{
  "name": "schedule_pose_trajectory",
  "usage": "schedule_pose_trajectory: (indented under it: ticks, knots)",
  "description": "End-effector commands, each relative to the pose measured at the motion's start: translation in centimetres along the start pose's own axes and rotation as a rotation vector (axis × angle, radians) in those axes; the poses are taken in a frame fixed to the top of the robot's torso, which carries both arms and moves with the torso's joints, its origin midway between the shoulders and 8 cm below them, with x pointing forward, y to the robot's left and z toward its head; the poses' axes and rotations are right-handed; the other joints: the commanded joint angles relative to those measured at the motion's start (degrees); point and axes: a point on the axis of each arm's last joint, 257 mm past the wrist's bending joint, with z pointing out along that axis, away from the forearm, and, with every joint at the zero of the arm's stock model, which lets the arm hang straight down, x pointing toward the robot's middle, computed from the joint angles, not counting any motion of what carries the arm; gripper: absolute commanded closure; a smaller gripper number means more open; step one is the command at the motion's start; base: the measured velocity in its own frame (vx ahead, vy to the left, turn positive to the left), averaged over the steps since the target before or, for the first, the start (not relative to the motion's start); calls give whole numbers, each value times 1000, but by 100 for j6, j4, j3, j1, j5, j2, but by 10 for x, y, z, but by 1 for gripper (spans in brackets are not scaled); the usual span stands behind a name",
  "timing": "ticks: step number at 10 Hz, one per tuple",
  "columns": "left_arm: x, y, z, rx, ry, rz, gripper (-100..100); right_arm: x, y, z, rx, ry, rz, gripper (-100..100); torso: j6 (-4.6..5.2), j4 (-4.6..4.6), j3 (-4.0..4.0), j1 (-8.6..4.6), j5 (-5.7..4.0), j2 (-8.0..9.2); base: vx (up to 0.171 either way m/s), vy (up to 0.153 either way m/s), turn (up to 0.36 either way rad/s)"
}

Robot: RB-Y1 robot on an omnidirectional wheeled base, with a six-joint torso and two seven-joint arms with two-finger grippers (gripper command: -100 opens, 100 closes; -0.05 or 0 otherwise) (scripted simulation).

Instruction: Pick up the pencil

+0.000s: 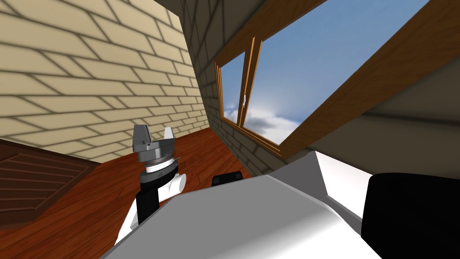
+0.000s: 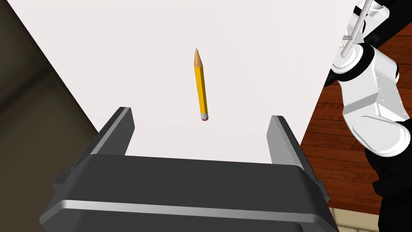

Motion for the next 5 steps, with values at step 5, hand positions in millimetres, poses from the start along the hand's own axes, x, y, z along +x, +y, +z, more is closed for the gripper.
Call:
schedule_pose_trajectory:
  ticks: [5]
  knots:
    - [0, 0, 0, 0, 0, 0, 0, 10, 35, 16, -134, -2, 37, -100, 0, 2, 4, 8, -1, 5, -22, -65, 56]
